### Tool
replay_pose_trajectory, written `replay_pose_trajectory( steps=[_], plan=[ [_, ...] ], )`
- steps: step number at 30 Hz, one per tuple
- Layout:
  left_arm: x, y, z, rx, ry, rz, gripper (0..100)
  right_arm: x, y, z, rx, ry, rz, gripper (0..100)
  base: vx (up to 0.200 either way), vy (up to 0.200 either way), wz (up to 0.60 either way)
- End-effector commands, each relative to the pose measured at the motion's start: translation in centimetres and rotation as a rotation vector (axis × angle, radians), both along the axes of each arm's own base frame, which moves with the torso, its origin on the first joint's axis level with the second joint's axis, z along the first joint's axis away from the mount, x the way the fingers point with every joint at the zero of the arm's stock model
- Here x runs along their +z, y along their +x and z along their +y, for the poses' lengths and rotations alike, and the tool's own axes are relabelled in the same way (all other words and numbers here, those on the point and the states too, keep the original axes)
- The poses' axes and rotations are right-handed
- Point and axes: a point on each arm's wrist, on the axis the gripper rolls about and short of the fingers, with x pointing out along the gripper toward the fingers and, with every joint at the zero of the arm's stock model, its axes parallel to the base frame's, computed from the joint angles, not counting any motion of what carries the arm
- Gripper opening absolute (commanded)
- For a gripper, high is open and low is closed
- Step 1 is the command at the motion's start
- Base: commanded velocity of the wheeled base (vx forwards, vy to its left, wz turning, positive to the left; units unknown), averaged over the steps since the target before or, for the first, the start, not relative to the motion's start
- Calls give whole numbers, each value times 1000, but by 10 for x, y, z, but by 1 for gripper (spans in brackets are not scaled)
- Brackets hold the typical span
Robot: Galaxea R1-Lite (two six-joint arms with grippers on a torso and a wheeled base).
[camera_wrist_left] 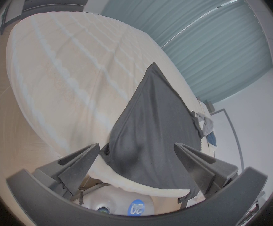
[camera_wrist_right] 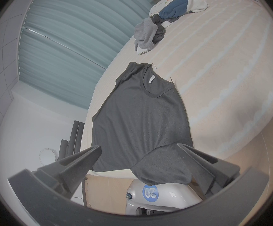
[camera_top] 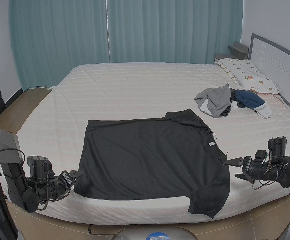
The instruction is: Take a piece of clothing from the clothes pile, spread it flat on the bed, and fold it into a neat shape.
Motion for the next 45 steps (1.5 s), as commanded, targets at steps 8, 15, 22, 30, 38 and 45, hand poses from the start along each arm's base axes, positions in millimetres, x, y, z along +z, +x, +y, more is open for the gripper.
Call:
replay_pose_trajectory(
  steps=[8, 15, 22, 30, 38, 45],
  plan=[
    [-19, 12, -2, -33, 36, 27, 100, 0, -1, 0, 0, 0, 1, 100, 0, 0, 0],
    [-23, 14, -9, -86, 68, 22, 100, -1, 0, 0, 0, 0, 3, 100, 0, 0, 0],
    [-27, 22, -11, -111, 92, 8, 100, 0, 0, 0, 0, 0, -2, 100, 0, 0, 0],
    [-28, 21, -11, -120, 107, 13, 0, 0, 0, 0, -1, 2, 0, 100, 0, 0, 0],
    [-30, 12, -4, -72, 136, 47, 0, -3, 0, -1, -4, -4, 9, 100, 0, 0, 0],
    [-29, 7, -3, -53, 154, 55, 0, -6, 0, -1, -4, -11, 22, 100, 0, 0, 0]
  ],
)
